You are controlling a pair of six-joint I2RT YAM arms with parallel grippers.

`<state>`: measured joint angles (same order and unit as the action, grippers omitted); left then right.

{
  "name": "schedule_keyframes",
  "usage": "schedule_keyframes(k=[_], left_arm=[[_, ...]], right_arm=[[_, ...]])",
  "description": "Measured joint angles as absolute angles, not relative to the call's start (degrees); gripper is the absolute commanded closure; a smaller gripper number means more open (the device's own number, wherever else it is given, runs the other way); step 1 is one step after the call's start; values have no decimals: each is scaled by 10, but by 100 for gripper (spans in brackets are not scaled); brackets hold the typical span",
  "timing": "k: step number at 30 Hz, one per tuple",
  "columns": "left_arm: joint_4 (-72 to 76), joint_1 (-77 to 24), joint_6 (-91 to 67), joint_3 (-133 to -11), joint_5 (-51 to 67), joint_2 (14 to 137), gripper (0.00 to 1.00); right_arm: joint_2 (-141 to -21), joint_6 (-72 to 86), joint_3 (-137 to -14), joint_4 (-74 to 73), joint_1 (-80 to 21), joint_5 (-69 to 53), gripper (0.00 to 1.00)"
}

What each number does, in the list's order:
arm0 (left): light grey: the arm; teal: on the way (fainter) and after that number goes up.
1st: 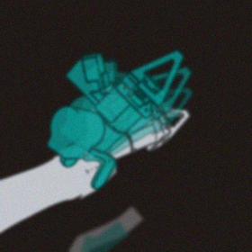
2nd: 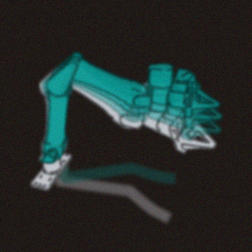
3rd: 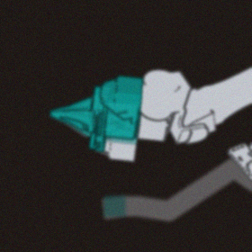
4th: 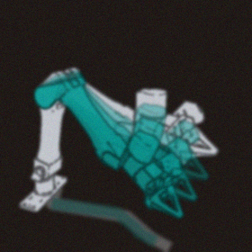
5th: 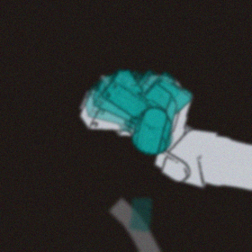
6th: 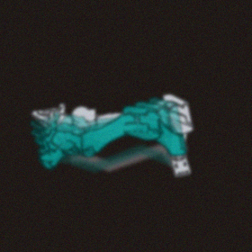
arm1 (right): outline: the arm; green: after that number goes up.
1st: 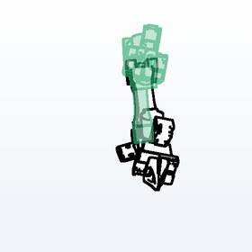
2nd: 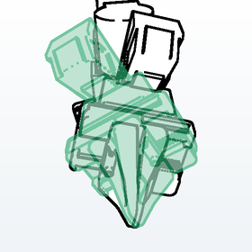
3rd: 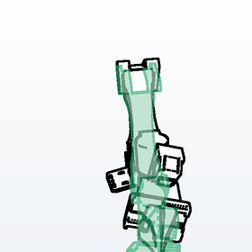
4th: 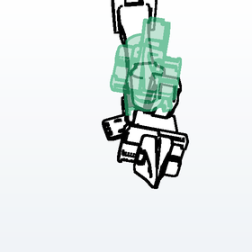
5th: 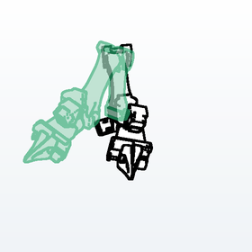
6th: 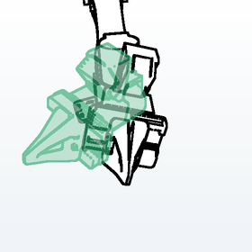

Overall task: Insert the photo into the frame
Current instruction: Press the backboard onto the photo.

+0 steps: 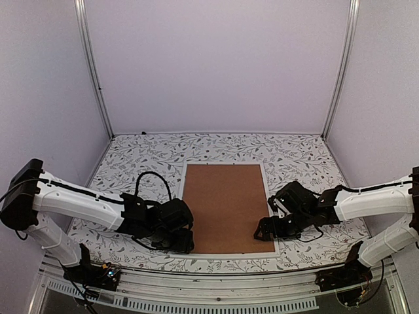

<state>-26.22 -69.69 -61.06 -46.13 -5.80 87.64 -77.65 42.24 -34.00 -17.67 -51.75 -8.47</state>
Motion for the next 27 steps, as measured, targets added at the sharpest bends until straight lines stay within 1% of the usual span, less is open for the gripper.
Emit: schedule_keyframes(k=[6,11,16,22,27], left_arm=[[-262,-697,-606,-461,-58,876,38],[-270,-697,-612,-463,-71,876,36],[-286,-697,-614,-463,-91,868,33],[-299,-697,-616,-465,-113,848,31],[-318,-697,-615,-477,-127,848,28]], right_arm=[[-777,422,-340,-175,-517,-86,4],[-777,418,-342,-183,-519,-81,1],[-771,400,-349,-221,-523,-70,1],[-728,390,-349,-276,-526,-63,1],[-695,390,-349,-298,-551,-63,1]])
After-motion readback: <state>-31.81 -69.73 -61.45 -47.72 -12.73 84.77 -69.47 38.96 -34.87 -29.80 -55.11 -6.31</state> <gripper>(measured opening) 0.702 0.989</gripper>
